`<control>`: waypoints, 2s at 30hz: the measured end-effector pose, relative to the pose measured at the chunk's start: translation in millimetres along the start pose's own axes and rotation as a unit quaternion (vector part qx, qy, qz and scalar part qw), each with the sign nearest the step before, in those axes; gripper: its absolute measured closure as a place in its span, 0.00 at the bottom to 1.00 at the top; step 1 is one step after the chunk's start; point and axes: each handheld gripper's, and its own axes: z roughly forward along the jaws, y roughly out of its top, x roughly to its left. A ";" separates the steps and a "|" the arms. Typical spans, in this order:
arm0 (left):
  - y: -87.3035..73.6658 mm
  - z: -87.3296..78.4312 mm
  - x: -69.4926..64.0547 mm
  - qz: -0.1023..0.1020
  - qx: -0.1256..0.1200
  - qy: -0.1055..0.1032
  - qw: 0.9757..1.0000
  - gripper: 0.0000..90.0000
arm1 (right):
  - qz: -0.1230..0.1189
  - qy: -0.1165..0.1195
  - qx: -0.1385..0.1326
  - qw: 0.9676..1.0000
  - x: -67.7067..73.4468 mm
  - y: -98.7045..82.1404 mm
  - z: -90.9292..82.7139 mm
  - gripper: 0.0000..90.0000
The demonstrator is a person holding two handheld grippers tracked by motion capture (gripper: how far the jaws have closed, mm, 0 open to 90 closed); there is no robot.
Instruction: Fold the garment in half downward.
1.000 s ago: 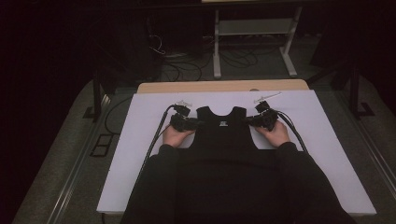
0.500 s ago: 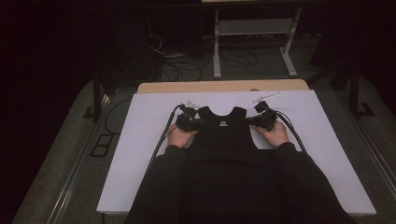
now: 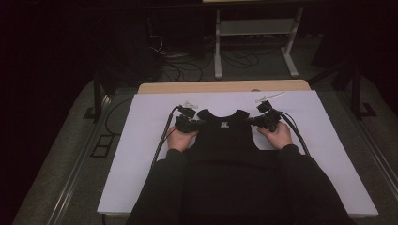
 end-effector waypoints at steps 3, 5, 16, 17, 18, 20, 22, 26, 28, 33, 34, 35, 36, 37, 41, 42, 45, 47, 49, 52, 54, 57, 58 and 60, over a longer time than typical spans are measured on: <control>0.6 -7.4 -3.2 0.000 -0.008 -0.001 1.000 0.95 | -0.006 -0.001 -0.008 1.000 6.3 1.3 -6.3 0.96; 1.9 -11.5 -4.8 0.003 -0.009 -0.002 1.000 0.95 | -0.010 -0.002 -0.012 1.000 9.4 2.4 -10.1 0.96; 14.5 -28.6 -11.2 0.007 -0.029 -0.002 1.000 0.95 | -0.016 0.001 -0.031 0.999 16.0 8.1 -28.2 0.96; 15.9 -29.2 -12.9 0.004 -0.033 -0.001 0.999 0.95 | -0.015 0.000 -0.034 0.999 16.6 8.8 -30.2 0.96; 17.6 -31.3 -13.7 0.010 -0.031 -0.002 0.999 0.95 | -0.017 0.001 -0.035 0.999 16.9 9.4 -32.4 0.96; 19.6 -34.6 -16.2 0.012 -0.035 -0.005 0.999 0.95 | -0.018 0.000 -0.038 0.999 18.4 10.2 -36.9 0.96; 20.7 -38.3 -18.0 0.015 -0.035 -0.006 0.999 0.95 | -0.020 0.004 -0.042 0.999 20.2 10.3 -42.2 0.96; 21.8 -45.9 -19.8 0.020 -0.034 -0.006 0.999 0.95 | -0.025 0.009 -0.048 0.999 24.5 10.9 -51.1 0.96; 22.8 -52.2 -21.3 0.023 -0.036 -0.005 0.999 0.95 | -0.028 0.010 -0.051 0.998 26.9 11.2 -54.9 0.96; 23.2 -63.9 -27.1 0.033 -0.040 -0.005 0.999 0.95 | -0.033 0.014 -0.059 0.998 35.3 10.1 -63.7 0.96; 22.5 -66.4 -29.0 0.035 -0.042 -0.005 0.999 0.95 | -0.035 0.012 -0.060 0.998 37.3 9.2 -65.0 0.96; 22.0 -68.0 -30.2 0.033 -0.043 -0.005 0.998 0.95 | -0.038 0.010 -0.059 0.997 40.0 8.1 -66.8 0.96; 21.5 -70.5 -30.4 0.040 -0.043 -0.007 0.998 0.95 | -0.040 0.008 -0.058 0.997 41.5 7.5 -68.2 0.96; 20.3 -73.1 -33.2 0.038 -0.048 -0.007 0.998 0.95 | -0.042 0.008 -0.058 0.997 43.4 6.7 -70.0 0.96; 15.3 -80.8 -39.0 0.042 -0.056 -0.014 0.997 0.95 | -0.047 0.010 -0.062 0.997 50.2 3.1 -78.1 0.96; 13.9 -82.4 -40.3 0.045 -0.055 -0.017 0.997 0.95 | -0.050 0.008 -0.063 0.997 51.6 2.2 -80.0 0.96; 10.0 -86.3 -41.9 0.048 -0.053 -0.018 0.997 0.95 | -0.057 0.013 -0.064 0.996 56.5 0.0 -86.5 0.96; 7.3 -88.9 -42.0 0.045 -0.054 -0.020 0.997 0.95 | -0.062 0.014 -0.067 0.996 60.2 -1.5 -91.1 0.96; 4.3 -91.8 -42.4 0.045 -0.055 -0.022 0.997 0.95 | -0.067 0.015 -0.068 0.995 64.1 -3.0 -95.1 0.96; -0.3 -95.1 -44.8 0.048 -0.061 -0.026 0.997 0.95 | -0.073 0.016 -0.070 0.995 69.6 -5.4 -99.1 0.96; -3.0 -97.1 -46.9 0.049 -0.058 -0.028 0.997 0.95 | -0.076 0.018 -0.071 0.994 73.0 -7.6 -100.2 0.96; -6.5 -101.1 -49.4 0.051 -0.061 -0.032 0.996 0.95 | -0.083 0.020 -0.071 0.994 78.3 -11.4 -101.3 0.96; -7.6 -102.9 -50.7 0.054 -0.062 -0.031 0.996 0.95 | -0.083 0.021 -0.071 0.994 80.2 -12.7 -101.9 0.96; -9.4 -104.9 -52.2 0.055 -0.066 -0.034 0.996 0.95 | -0.087 0.022 -0.072 0.993 83.2 -15.6 -103.1 0.96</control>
